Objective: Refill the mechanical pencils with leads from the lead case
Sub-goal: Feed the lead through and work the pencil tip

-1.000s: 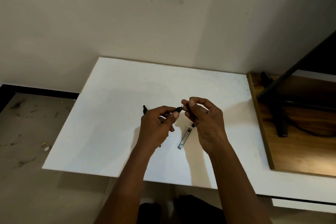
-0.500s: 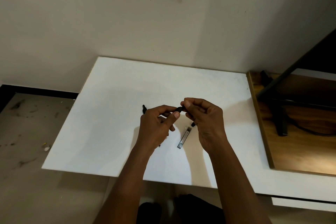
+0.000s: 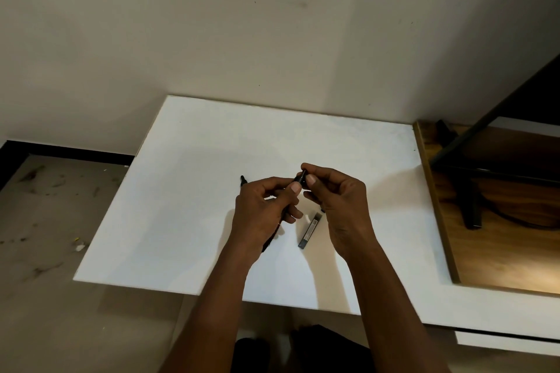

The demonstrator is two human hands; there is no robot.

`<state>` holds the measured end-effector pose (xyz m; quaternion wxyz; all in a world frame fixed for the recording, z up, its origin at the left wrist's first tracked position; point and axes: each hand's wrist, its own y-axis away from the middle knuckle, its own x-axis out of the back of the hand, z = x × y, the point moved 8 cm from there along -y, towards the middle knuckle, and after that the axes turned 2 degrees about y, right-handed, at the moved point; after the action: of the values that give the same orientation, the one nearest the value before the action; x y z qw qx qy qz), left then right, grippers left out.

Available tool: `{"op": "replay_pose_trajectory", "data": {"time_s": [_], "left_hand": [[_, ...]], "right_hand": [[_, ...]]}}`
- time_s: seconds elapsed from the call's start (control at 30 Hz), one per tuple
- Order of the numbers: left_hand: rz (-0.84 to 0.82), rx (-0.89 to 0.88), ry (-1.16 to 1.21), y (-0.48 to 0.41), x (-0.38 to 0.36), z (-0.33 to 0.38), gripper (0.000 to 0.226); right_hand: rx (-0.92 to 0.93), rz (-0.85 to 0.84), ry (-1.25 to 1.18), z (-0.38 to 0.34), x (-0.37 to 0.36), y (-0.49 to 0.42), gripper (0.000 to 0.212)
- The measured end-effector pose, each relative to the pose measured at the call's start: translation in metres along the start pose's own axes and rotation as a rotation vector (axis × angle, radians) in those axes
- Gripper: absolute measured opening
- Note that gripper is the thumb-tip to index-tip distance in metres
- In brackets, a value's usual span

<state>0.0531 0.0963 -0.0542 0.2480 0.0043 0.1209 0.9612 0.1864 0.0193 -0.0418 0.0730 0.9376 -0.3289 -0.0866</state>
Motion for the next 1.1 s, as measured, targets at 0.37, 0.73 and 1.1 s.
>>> {"op": "replay_pose_trajectory", "data": {"time_s": [0.37,0.73,1.1], "left_hand": [[-0.04,0.073,0.226,0.001,-0.004,-0.001,0.022],[-0.03,0.119,0.211,0.0,-0.007,-0.006,0.035],[-0.052,0.27,0.157,0.01,-0.01,-0.009,0.029]], "right_hand": [[-0.161,-0.084,-0.266,0.007,-0.012,0.001,0.03],[-0.192,-0.034,-0.177,0.015,-0.018,0.003,0.037],[-0.199,0.215,-0.946,0.001,0.021,-0.002,0.059]]}}
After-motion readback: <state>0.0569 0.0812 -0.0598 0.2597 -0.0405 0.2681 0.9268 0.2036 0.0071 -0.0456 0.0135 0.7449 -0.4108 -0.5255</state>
